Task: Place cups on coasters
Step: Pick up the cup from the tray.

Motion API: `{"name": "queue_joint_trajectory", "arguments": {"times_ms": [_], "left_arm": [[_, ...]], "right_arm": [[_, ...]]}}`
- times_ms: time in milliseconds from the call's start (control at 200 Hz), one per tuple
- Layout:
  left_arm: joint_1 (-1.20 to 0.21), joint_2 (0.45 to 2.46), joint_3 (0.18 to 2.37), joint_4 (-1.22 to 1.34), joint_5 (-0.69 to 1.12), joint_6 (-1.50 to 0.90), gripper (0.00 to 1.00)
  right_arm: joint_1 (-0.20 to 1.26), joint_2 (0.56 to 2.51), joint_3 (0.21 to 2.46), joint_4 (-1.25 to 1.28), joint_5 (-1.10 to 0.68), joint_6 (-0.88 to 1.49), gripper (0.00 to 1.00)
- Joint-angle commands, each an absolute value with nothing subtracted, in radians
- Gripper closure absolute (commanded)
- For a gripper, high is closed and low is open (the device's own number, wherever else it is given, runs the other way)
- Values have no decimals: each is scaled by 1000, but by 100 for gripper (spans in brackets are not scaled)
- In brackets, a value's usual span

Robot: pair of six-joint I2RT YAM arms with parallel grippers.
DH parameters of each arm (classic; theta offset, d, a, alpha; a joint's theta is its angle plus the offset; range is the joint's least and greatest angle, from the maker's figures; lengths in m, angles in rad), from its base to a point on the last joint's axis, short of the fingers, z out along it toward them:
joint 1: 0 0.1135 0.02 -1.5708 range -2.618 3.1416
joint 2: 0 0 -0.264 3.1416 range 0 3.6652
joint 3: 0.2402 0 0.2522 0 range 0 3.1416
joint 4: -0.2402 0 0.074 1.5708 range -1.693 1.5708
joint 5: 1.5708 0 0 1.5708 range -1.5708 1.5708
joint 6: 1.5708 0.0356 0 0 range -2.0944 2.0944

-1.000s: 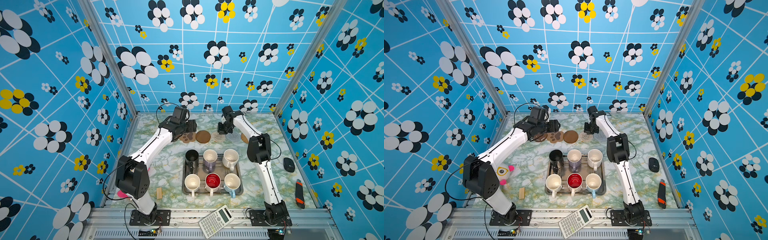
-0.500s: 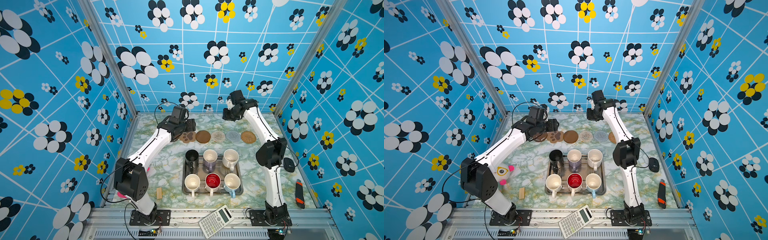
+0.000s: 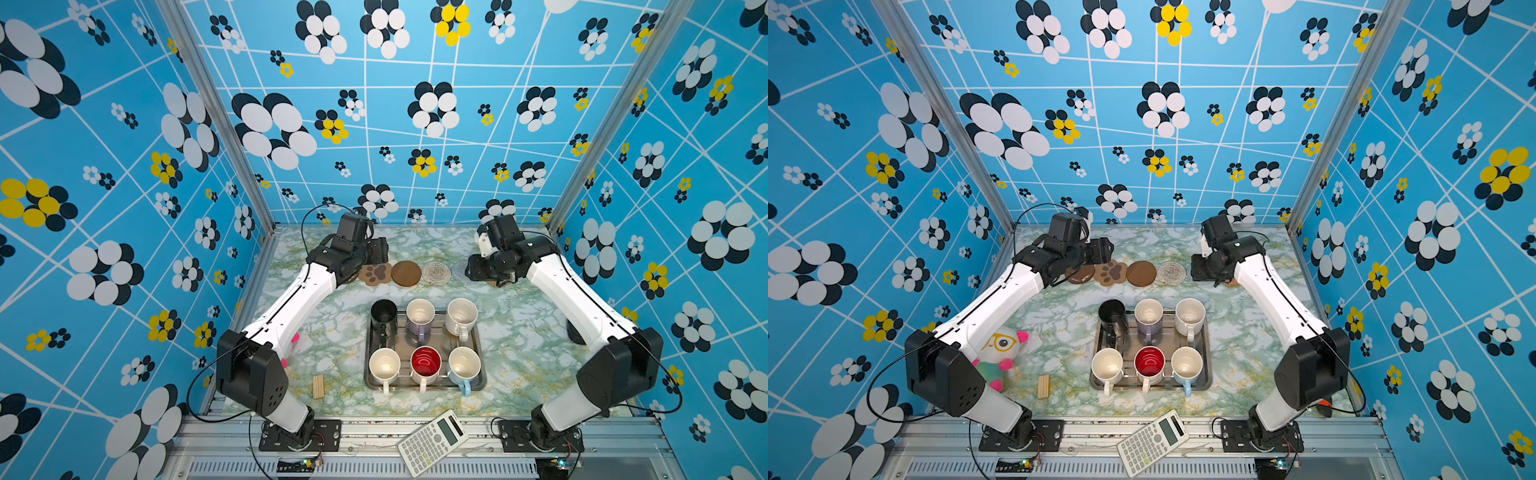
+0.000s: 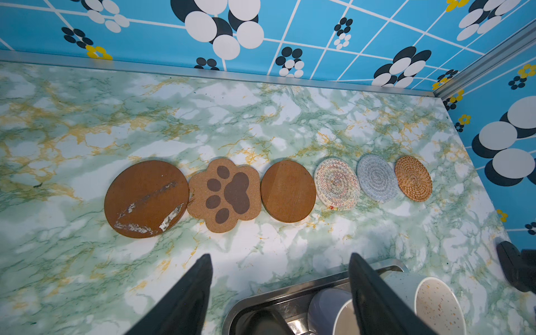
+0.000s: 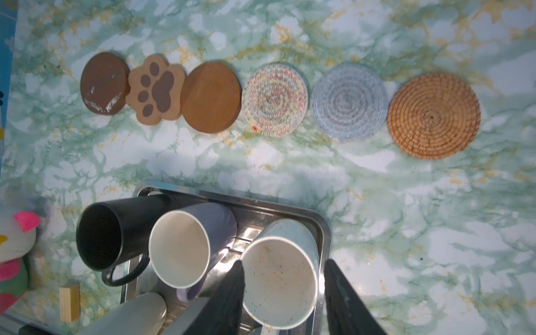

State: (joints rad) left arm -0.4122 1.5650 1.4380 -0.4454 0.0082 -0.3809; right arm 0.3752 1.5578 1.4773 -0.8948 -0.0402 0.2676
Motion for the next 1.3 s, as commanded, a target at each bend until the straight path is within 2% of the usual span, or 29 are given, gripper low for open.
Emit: {"name": "queue_joint_trajectory", "arguments": {"times_ms": [0,170,435,665,895,1295], "left_arm": [[-417,1530,1414,-458,-5,-369,25],[-419,1522,1405,-452,2,-372,25],[-439,1499,1365,-423,16,-382,25],[-445,1493,1356,-414,21,-382,25],[-446,1488,1346,-411,23,-383,25],[-446,1489,1347,-417,16,-376,25]], "right_arm": [[414,1471,1384,-918,16,321,49],[465,1340,1231,-939,42,389,43],[552,1241,1078,-896,25,529,41],[618,1272,1010,-841,17,620,42],[619,1317,993,-790,34,655,49],[620,1415,1012,-804,66,663,54]]}}
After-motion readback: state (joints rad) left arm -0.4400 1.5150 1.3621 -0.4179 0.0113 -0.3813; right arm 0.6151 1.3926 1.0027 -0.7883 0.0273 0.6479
